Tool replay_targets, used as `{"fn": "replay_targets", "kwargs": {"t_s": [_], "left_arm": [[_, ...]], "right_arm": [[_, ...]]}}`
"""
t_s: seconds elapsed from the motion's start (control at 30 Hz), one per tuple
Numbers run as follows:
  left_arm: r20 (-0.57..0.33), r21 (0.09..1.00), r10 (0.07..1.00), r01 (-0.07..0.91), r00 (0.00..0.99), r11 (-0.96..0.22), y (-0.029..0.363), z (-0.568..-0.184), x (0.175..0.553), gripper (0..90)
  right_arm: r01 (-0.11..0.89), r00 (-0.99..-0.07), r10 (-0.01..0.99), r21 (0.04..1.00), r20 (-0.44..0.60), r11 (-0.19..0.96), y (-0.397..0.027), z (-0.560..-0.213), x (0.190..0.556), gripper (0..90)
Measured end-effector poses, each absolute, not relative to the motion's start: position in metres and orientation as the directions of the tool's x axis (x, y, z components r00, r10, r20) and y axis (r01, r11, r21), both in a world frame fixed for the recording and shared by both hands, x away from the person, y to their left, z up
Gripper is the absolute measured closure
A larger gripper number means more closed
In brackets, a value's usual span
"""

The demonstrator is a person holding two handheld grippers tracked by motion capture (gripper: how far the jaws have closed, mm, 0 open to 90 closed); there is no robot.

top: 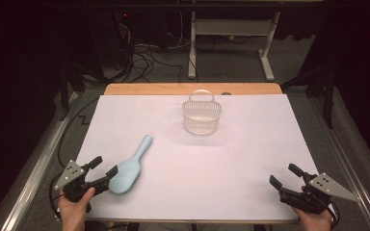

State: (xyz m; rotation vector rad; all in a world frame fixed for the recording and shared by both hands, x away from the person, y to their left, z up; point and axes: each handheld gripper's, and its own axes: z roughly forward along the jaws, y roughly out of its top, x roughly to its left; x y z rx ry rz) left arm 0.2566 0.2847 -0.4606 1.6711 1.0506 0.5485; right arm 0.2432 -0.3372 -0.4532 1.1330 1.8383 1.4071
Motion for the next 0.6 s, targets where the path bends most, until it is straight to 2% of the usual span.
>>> {"fn": "replay_targets", "kwargs": {"t_s": [0.6], "left_arm": [[-0.137, 0.928, 0.853, 0.365, 0.503, -0.066, 0.2836, -0.4612, 0.2542, 27.5]], "right_arm": [[0.283, -0.489, 0.871, 0.954, 0.057, 0.097, -0.3365, -0.4532, 0.2430, 18.1]]}}
